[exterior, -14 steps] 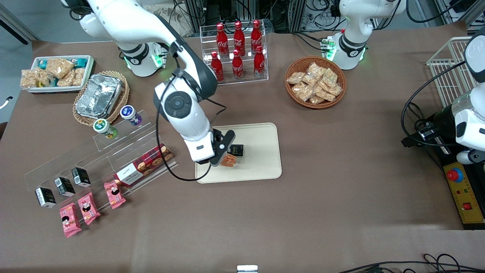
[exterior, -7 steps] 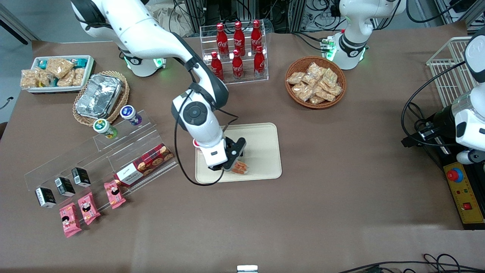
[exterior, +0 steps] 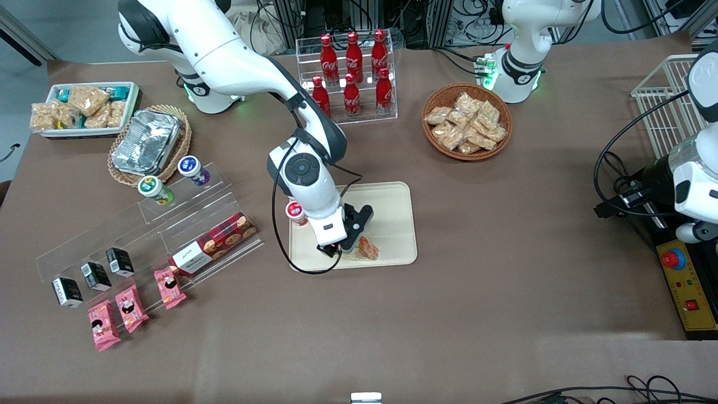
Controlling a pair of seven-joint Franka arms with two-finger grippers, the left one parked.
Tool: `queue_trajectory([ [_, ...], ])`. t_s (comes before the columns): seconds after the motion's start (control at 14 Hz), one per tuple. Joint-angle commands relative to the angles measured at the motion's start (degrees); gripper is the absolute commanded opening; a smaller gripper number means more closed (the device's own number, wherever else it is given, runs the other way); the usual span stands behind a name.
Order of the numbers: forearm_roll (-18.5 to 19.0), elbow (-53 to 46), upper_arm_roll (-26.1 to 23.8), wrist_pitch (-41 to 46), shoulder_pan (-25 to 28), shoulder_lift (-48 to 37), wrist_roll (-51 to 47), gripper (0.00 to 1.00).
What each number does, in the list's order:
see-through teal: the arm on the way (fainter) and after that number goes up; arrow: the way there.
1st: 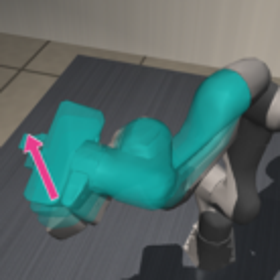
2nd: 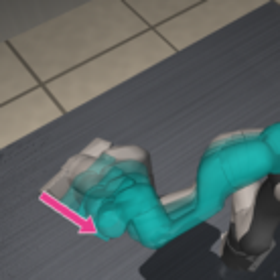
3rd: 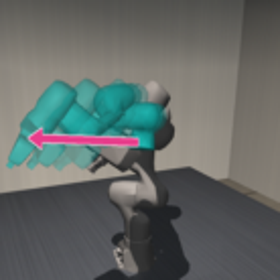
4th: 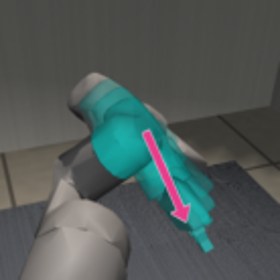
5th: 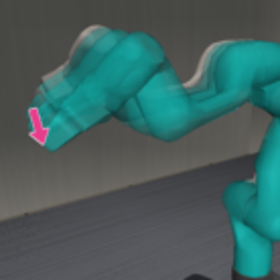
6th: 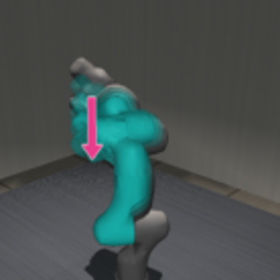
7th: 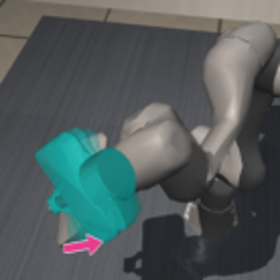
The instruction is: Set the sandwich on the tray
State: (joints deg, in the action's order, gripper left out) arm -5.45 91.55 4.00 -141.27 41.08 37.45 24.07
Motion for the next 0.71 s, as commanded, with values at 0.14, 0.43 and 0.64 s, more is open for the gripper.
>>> queue_trajectory([
  [0.14,-0.52,-1.03,0.83,8.18,-3.19,-6.13,-0.51,0.94],
  [0.43,-0.44,-0.94,2.93,19.09,-6.97,-13.96,-0.69,0.98],
  [0.64,-0.52,-0.94,7.76,25.5,-7.15,-18.54,-2.17,0.98],
])
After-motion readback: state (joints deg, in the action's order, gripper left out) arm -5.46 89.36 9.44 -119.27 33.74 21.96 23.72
